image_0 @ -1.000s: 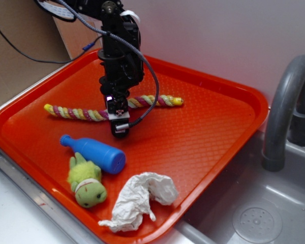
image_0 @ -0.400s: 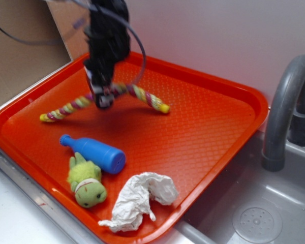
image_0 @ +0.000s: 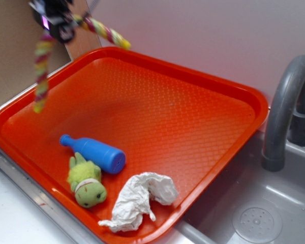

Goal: Grab the multicolored rope.

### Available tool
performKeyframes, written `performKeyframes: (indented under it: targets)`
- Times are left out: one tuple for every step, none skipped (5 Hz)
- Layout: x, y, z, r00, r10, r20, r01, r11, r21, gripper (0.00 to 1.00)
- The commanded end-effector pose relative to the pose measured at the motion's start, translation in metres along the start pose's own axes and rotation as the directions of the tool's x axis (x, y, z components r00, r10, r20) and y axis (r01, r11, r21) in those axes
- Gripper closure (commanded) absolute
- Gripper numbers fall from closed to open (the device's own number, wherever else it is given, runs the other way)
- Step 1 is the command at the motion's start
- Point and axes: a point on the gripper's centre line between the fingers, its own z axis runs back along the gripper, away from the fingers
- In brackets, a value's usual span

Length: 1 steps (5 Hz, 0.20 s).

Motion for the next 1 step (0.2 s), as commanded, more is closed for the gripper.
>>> performKeyframes:
  targets:
    - [-0.0506, 0.0373, 0.0567, 0.964, 0.253, 0.082, -0.243, 0.963, -0.114, 1.00]
